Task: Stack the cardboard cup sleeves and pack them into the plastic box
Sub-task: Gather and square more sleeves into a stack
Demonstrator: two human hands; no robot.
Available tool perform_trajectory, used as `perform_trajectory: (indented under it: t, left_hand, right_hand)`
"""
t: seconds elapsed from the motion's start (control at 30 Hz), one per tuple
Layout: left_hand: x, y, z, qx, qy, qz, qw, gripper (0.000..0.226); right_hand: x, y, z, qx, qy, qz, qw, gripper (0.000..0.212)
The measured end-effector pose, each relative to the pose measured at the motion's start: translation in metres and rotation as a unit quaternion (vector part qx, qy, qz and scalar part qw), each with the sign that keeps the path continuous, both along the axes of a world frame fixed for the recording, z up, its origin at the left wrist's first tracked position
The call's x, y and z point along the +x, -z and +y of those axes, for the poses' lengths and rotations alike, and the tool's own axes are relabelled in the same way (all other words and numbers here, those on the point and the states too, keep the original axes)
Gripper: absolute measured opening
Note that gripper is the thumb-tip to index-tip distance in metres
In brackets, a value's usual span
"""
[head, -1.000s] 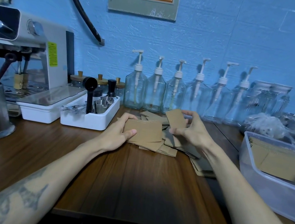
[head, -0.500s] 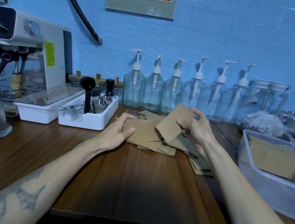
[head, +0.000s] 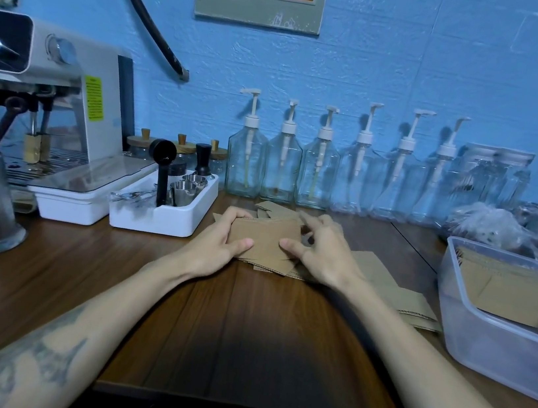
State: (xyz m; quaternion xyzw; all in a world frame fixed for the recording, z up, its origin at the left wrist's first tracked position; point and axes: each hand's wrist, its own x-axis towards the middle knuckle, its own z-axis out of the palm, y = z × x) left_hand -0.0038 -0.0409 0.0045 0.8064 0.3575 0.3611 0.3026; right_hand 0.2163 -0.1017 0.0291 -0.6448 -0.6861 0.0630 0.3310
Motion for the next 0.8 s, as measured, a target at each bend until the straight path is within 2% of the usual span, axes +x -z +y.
perform_trajectory:
  t: [0.07, 0.2, 0.4, 0.63, 0.7, 0.8]
  left_hand:
    - [0.000, 0.000, 0.000, 0.006, 0.004, -0.005, 1.000, 0.031]
    - [0.001, 0.001, 0.000, 0.017, 0.004, -0.008, 1.000, 0.031]
    - [0.002, -0.002, -0.003, 0.028, -0.002, -0.004, 1.000, 0.031]
    - [0.000, -0.004, -0.006, 0.030, -0.004, -0.004, 1.000, 0.031]
    - [-0.001, -0.005, -0.006, 0.029, -0.002, -0.005, 1.000, 0.031]
    - [-0.002, -0.006, -0.006, 0.015, -0.004, -0.007, 1.000, 0.030]
  right_hand:
    - [0.002, -0.002, -0.003, 0.027, -0.033, 0.002, 0.999, 0.070]
    - [0.003, 0.001, 0.000, 0.049, -0.093, -0.075, 0.992, 0.053]
    - [0.004, 0.000, 0.005, 0.081, -0.091, -0.031, 0.992, 0.042]
    - [0.022, -0.014, -0.003, 0.031, -0.085, -0.010, 0.996, 0.052]
    - [0.035, -0.020, -0.005, 0.007, -0.064, -0.039, 0.997, 0.054]
    - [0.047, -0.020, -0.007, -0.034, -0.038, -0.137, 0.989, 0.053]
